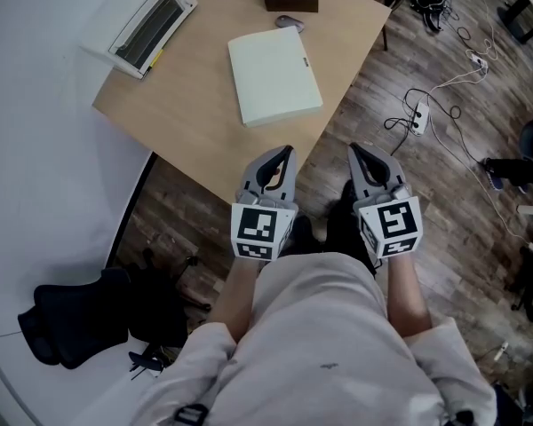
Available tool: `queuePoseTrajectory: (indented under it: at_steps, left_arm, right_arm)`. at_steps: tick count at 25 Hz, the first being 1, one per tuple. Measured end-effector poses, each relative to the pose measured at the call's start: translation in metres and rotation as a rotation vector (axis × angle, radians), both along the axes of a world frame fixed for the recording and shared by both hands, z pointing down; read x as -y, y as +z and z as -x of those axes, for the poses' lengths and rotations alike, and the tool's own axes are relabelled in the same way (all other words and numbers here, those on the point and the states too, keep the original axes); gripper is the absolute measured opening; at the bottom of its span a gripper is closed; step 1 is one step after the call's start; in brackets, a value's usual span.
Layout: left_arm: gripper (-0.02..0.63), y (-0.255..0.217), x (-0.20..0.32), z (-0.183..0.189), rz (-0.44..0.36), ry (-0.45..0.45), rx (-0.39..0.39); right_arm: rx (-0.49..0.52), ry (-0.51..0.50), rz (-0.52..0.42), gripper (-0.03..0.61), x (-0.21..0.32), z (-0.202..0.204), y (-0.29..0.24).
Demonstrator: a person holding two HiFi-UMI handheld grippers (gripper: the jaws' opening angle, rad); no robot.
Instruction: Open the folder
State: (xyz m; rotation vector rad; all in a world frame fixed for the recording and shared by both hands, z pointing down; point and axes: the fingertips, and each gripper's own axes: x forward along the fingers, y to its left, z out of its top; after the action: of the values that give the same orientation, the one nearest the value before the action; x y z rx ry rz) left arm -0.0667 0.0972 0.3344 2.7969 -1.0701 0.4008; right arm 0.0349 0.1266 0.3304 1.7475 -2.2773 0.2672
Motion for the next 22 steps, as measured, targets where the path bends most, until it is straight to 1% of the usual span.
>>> queuePoseTrajectory:
  at_steps: [8, 14, 22]
  left_arm:
    - [0.005, 0.005, 0.012, -0.017, 0.004, 0.001, 0.030]
    - [0.005, 0.009, 0.021, -0.028, 0.009, -0.009, 0.045]
    - [0.005, 0.009, 0.046, -0.033, 0.012, -0.053, 0.045]
  right_arm:
    - [-0.008, -0.033, 0.036, 0.005, 0.017, -0.011, 0.006]
    - [-0.007, -0.085, 0.058, 0.020, 0.032, -0.015, 0.010]
    - [-0.003, -0.149, 0.056, 0.034, 0.063, -0.018, 0.010]
